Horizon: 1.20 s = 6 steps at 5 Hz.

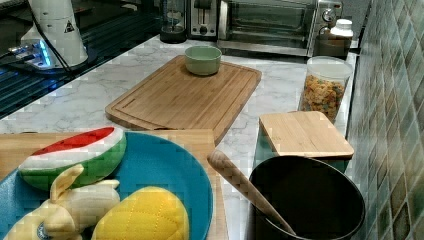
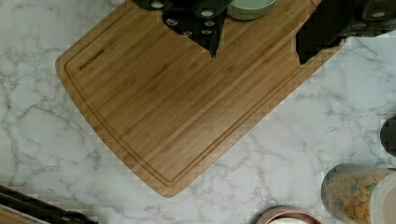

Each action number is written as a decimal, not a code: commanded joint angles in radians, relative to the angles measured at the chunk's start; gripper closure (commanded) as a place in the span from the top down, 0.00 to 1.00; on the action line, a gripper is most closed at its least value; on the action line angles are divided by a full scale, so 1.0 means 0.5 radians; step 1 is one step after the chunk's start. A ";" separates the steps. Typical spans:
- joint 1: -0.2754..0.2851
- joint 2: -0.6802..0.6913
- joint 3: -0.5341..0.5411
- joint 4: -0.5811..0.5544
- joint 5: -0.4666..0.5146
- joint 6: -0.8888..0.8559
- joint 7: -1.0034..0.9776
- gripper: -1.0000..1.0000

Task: Open the drawer.

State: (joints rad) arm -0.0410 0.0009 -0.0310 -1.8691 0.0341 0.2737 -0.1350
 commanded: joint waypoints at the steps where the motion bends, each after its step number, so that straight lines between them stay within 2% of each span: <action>1: -0.007 -0.002 -0.007 -0.026 0.006 0.001 -0.001 1.00; 3: -0.013 -0.158 -0.005 -0.267 -0.076 0.061 -0.616 1.00; 5: -0.049 -0.423 -0.091 -0.772 -0.181 0.420 -1.238 1.00; 6: -0.104 -0.495 -0.151 -0.943 -0.201 0.522 -1.570 1.00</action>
State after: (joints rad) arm -0.0691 -0.2012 -0.0498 -2.2715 -0.0494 0.5200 -0.7852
